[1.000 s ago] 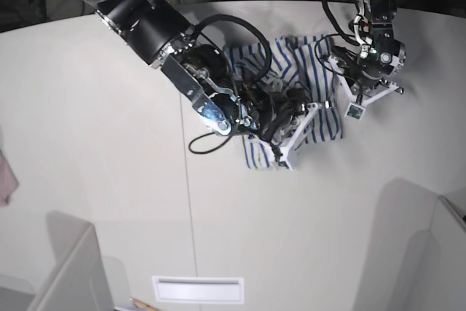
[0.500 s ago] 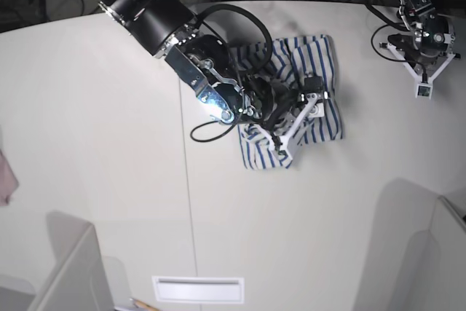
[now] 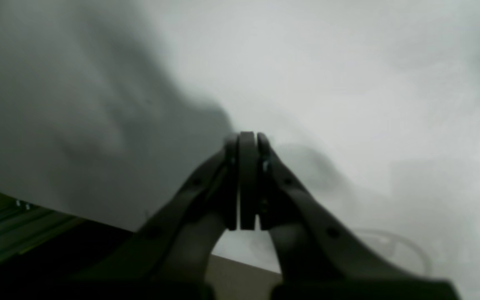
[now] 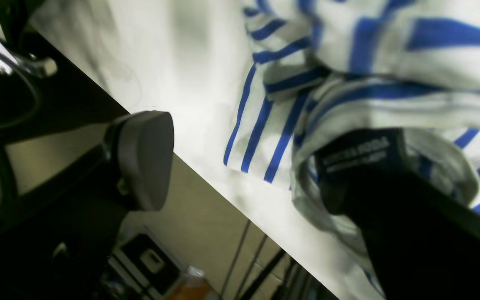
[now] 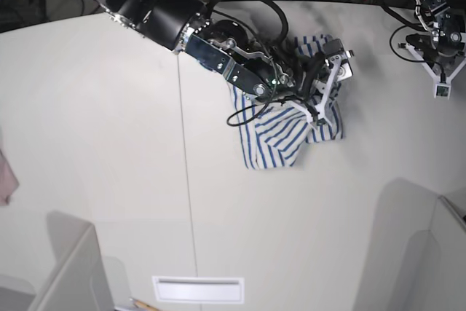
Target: Fold the T-shirt properly
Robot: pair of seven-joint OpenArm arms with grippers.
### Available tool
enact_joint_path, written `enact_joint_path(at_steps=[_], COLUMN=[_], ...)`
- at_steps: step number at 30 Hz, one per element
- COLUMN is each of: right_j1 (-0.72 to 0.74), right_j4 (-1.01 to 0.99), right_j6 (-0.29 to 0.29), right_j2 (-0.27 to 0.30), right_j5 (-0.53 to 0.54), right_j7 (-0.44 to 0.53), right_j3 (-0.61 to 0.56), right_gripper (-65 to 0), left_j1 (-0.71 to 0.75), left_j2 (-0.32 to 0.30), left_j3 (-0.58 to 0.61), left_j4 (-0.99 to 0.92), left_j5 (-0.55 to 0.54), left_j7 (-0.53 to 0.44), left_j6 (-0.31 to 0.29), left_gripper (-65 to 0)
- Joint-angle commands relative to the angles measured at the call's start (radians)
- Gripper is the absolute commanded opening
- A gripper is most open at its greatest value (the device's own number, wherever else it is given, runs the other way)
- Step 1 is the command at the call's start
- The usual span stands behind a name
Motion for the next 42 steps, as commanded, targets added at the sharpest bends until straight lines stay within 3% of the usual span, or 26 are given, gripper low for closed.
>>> enact_joint_path(at_steps=[1, 4, 9, 11, 14, 17, 20, 25, 34, 37, 42], right_j1=[0.031, 0.048, 0.021, 0.018, 0.015, -0.008, -0.069, -0.163, -0.155, -0.137, -0.097], right_j4=[0.037, 0.06, 0.126, 0.151, 0.235, 0.292, 0.298, 0.272, 0.098, 0.062, 0.02], right_j6=[0.01, 0.05, 0.272, 0.266, 0.237, 0.194, 0.183, 0.183, 0.185, 0.186, 0.186], right_j2=[-0.022, -0.023, -0.022, -0.009, 0.067, 0.155, 0.206, 0.242, 0.256, 0.249, 0.184], right_j5=[0.012, 0.014, 0.009, 0.008, 0.009, 0.009, 0.012, 0.005, 0.005, 0.006, 0.006], right_j7=[0.01, 0.013, 0.096, 0.093, 0.093, 0.094, 0.094, 0.094, 0.149, 0.157, 0.156], right_j3=[-0.022, -0.089, -0.1, -0.048, 0.038, 0.135, 0.255, 0.403, 0.408, 0.408, 0.406], right_gripper=[-16.4, -16.4, -16.4, -16.4, -19.4, -38.7, -65.0, -65.0, -65.0, -65.0, -65.0], left_j1=[-0.004, -0.006, -0.006, -0.006, -0.008, -0.008, -0.006, -0.006, -0.006, -0.006, -0.006], left_j2=[-0.014, -0.014, -0.017, -0.017, -0.017, -0.034, -0.039, -0.039, -0.037, -0.037, -0.037], left_j3=[-0.005, -0.005, -0.005, -0.019, -0.088, -0.133, -0.176, -0.203, -0.202, -0.202, -0.202], left_j4=[0.013, 0.013, 0.013, 0.013, 0.013, 0.013, -0.007, -0.022, -0.022, -0.022, -0.022], left_j5=[0.002, 0.002, 0.002, 0.002, 0.002, 0.0, 0.0, 0.0, 0.0, 0.0, 0.0], left_j7=[-0.008, -0.008, -0.01, -0.01, -0.011, -0.013, -0.013, -0.014, -0.014, -0.014, -0.014], left_j6=[0.002, 0.002, 0.002, 0.002, 0.002, 0.001, 0.001, 0.001, 0.001, 0.001, 0.001], left_gripper=[-65.0, -65.0, -65.0, -65.0, -65.0, -65.0, -65.0, -65.0, -65.0, -65.0, -65.0])
